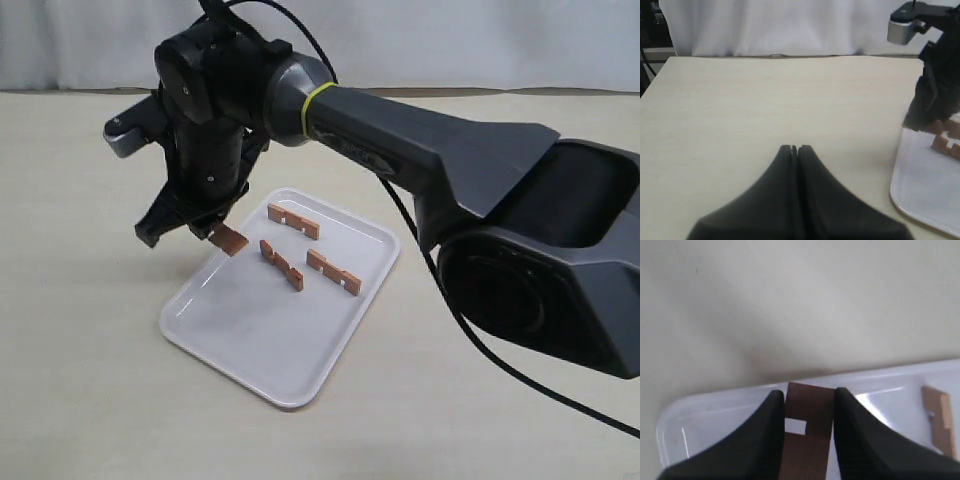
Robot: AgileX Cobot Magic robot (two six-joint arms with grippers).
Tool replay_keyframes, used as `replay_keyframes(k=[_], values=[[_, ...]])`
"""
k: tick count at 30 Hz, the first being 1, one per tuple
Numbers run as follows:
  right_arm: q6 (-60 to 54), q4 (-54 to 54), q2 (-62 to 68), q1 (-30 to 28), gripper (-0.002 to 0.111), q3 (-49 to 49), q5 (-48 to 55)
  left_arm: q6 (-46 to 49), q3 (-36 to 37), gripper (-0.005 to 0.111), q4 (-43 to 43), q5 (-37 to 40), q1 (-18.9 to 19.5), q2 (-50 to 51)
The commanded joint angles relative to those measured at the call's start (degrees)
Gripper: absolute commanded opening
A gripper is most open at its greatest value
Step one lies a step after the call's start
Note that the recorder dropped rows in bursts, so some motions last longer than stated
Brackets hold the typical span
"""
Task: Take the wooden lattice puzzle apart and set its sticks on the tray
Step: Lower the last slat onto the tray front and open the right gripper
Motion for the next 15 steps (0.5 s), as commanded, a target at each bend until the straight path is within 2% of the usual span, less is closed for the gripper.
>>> replay_keyframes(k=[1,15], values=[[-4.26,3.33,-1.88,0.0,0.004,4.08,2.02,-0.16,0.18,0.0,0.18,-0.5,0.01,-0.11],[-5.78,-1.89,-5.93,0.0,0.004,16.09,2.02,-0.16,0.18,0.0,0.24,-0.6,0.01,-0.11]])
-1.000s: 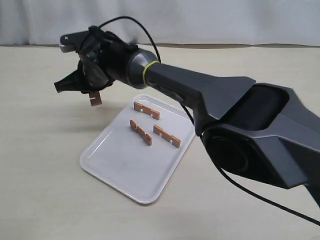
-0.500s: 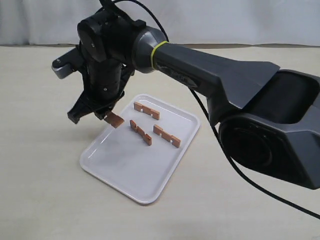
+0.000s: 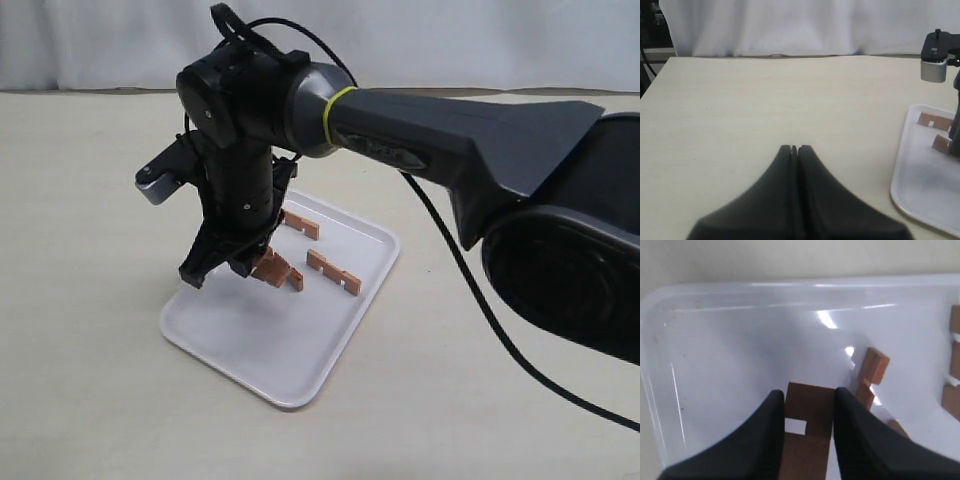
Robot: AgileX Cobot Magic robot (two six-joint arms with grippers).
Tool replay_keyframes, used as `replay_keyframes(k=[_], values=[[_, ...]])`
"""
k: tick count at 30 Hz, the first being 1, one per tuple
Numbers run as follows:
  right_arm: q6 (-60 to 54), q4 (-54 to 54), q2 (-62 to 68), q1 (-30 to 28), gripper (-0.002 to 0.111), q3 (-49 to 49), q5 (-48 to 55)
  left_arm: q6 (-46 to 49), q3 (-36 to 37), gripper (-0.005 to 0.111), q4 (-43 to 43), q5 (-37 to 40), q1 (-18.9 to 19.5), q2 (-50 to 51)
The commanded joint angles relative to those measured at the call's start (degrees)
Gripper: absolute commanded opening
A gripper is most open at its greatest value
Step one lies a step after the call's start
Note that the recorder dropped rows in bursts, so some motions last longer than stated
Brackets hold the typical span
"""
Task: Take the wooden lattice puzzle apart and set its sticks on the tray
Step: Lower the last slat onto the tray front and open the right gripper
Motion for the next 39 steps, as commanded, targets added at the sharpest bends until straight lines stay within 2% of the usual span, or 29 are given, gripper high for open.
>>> replay_keyframes(k=[1,4,11,15,27,29,33,34,39], values=[[-0.78,-0.82,-0.26,0.0,0.004,2.93,0.24,-0.16,0.18,0.0,0.11,-0.6,0.01,-0.11],[-2.99,-0.82,0.1,0.0,0.008,4.41,0.24,-0.16,0.18,0.0,0.11,-0.6,0.01,-0.11],[-2.72,-2.22,-1.26,0.0,0.042,4.43,0.24,-0.16,0.18,0.0,0.11,-0.6,0.01,-0.11],[-2.71,-2.22,-2.19,0.0,0.05,4.43,0.24,-0.16,0.18,0.0,0.11,-0.6,0.01,-0.11],[-1.86,-2.36,-7.45,0.0,0.048,4.43,0.24,-0.16,0.18,0.0,0.11,-0.6,0.01,-0.11],[-1.47,-2.48,-8.59,0.0,0.04,4.54,0.24,-0.16,0.18,0.0,0.11,-0.6,0.01,-0.11],[-1.05,-2.37,-10.25,0.0,0.007,4.54,0.24,-0.16,0.18,0.0,0.11,-0.5,0.01,-0.11],[-1.2,-2.37,-10.4,-0.14,0.005,4.54,0.24,-0.16,0.18,0.0,0.11,-0.5,0.01,-0.11],[-0.7,-0.58,-11.52,-3.06,0.004,4.94,0.24,-0.16,0.18,0.0,0.11,-0.5,0.01,-0.11]])
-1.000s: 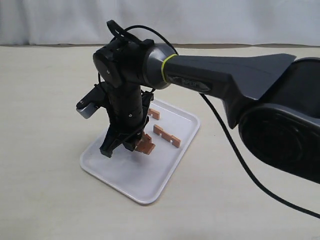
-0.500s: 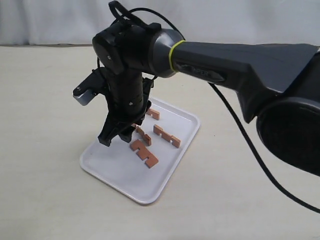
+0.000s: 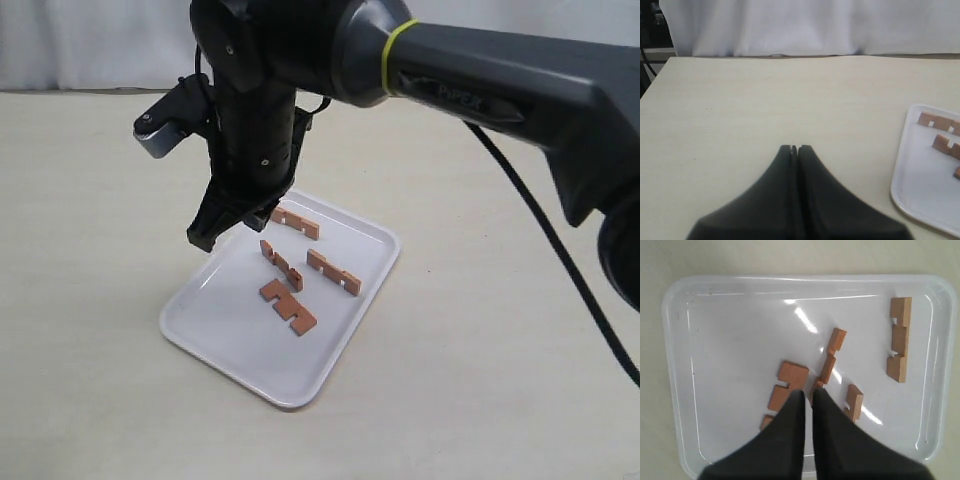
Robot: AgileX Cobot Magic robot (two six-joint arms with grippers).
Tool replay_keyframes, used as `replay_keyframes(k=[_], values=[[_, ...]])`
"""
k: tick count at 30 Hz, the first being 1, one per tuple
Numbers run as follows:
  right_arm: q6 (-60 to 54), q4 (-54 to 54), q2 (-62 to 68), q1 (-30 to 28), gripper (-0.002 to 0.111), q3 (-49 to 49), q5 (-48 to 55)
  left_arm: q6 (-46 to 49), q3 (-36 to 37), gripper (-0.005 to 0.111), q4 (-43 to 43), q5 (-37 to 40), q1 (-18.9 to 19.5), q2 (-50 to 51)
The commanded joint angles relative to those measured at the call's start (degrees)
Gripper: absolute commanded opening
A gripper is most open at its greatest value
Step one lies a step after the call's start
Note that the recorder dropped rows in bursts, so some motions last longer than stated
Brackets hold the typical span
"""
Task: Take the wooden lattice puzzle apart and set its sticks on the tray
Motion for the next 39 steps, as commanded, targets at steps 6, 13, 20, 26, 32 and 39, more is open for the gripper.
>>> replay_keyframes(k=[6,13,20,26,32,39], values=[[1.07,6.96,-5.17,-12.13,0.004,7.75,0.0,-0.16,0.18,0.0,0.11,-0.5,0.01,-0.11],[3.58,7.28,-17.84,-26.08,0.004,28.21,-4.01,-0.16,0.18,0.0,0.11,-0.5,0.01,-0.11],[3.85,7.62,-41.65,-45.07,0.004,50.92,-20.45,-0.16,0.18,0.0,0.11,-0.5,0.01,-0.11],[8.56,7.88,-65.17,-48.48,0.004,65.4,-38.98,-0.16,0.18,0.0,0.11,-0.6,0.01,-0.11],[9.65,8.72,-85.61,-40.66,0.004,81.45,-56.11,-0.16,0.18,0.0,1.06,-0.6,0.01,-0.11],[10.22,10.13,-101.42,-38.21,0.004,89.52,-66.15,-0.16,0.18,0.0,1.06,-0.6,0.01,-0.11]])
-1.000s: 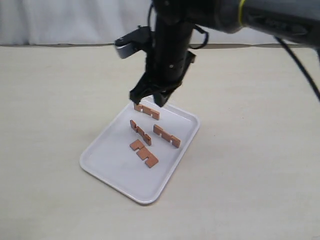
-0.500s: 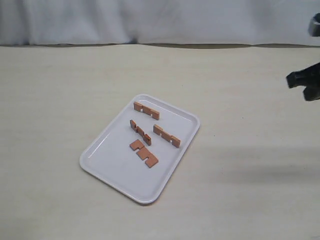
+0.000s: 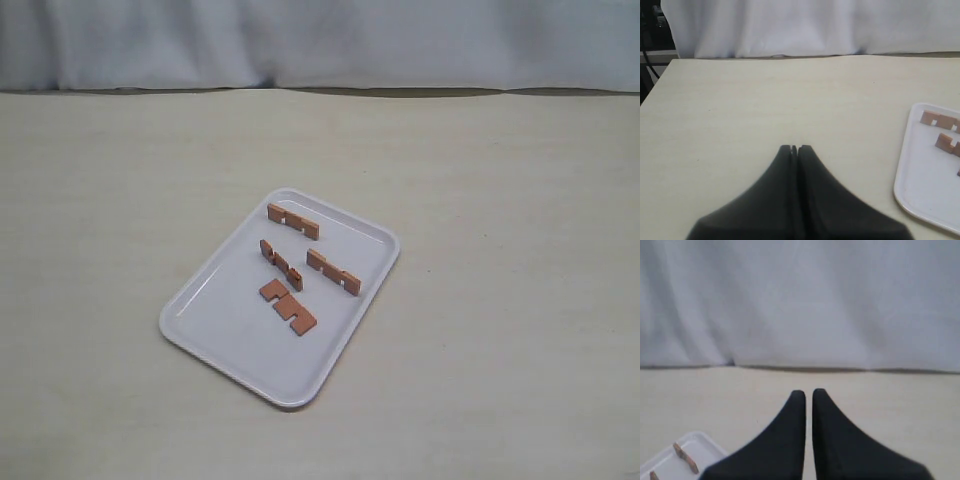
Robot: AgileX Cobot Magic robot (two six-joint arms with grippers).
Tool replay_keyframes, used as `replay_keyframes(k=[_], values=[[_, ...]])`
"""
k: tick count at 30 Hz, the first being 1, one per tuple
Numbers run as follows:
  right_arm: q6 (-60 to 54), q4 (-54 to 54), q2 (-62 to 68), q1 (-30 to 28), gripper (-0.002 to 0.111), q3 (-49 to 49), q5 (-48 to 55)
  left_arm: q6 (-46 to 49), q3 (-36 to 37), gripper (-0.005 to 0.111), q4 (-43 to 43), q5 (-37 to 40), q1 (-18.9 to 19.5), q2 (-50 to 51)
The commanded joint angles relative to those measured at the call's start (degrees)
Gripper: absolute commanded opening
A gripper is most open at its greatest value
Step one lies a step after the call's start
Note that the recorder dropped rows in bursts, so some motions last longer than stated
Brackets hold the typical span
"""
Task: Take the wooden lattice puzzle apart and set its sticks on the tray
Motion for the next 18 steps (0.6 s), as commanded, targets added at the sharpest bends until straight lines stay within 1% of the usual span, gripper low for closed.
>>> replay_keyframes(k=[1,4,18], values=[[0.5,1.82,-7.74,0.47,0.004,3.92,-6.21,-0.16,0.18,0.0,0.19,-0.6,0.01,-0.11],[0.5,1.82,-12.66,0.47,0.004,5.25,-7.59,-0.16,0.18,0.0,0.19,-0.6,0.01,-0.11],[0.5,1.82,-29.03,0.47,0.004,5.34,-6.64,-0.16,0.18,0.0,0.16,-0.47,0.01,-0.11]])
